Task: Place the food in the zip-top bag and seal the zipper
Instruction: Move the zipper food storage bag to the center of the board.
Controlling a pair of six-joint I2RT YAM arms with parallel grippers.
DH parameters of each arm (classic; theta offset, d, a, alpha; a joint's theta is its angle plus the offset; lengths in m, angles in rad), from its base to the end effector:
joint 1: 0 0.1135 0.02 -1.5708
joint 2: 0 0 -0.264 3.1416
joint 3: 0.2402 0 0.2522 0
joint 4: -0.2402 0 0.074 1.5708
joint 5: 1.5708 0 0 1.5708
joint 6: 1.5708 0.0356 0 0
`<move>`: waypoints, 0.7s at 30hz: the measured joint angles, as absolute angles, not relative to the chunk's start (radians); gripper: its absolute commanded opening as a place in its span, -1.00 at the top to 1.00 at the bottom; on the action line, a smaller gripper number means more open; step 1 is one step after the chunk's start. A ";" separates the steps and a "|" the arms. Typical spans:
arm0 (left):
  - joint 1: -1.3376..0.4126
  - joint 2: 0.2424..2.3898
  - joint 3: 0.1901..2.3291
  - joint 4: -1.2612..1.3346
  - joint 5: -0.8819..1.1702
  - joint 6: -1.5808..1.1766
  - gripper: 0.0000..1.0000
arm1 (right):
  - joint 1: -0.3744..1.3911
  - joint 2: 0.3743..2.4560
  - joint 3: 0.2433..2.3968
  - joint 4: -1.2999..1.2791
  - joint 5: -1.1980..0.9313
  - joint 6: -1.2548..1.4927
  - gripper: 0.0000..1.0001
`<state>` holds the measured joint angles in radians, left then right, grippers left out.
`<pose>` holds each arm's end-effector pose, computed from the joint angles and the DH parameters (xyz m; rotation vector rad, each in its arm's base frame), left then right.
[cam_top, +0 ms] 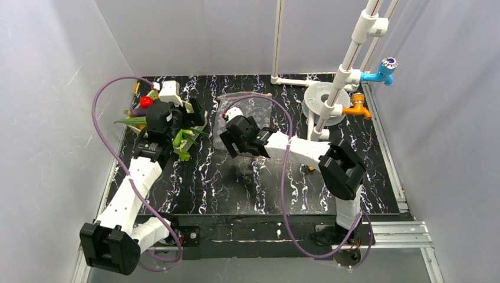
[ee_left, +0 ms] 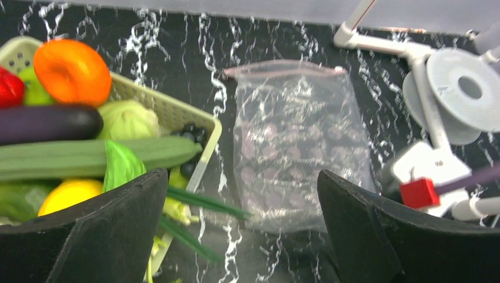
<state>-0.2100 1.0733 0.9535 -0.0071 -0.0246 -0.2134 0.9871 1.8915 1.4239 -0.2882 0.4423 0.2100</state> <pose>0.2477 -0.0519 0.3619 -0.0214 1.7062 -0.2952 0.2476 0.3472 0.2344 -0.6451 2.1477 0.1283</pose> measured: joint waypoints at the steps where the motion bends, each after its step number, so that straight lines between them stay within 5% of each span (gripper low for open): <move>1: -0.209 1.056 0.926 -0.007 -0.025 -0.208 -0.96 | 0.981 1.902 1.431 -0.287 0.431 0.199 -0.99; 10: -0.229 0.923 0.838 -0.026 -0.098 -0.150 -0.99 | 0.971 1.956 1.457 -0.153 0.264 0.021 -1.00; 21: -0.232 0.861 0.793 0.015 -0.263 -0.138 -0.99 | 0.977 2.098 1.522 -0.068 0.288 -0.197 -0.62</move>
<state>-0.2321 0.8608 0.7929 0.0147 -0.2630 -0.1383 0.9768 2.0975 1.5219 -0.0685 0.2882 -0.1974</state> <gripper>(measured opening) 0.993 0.839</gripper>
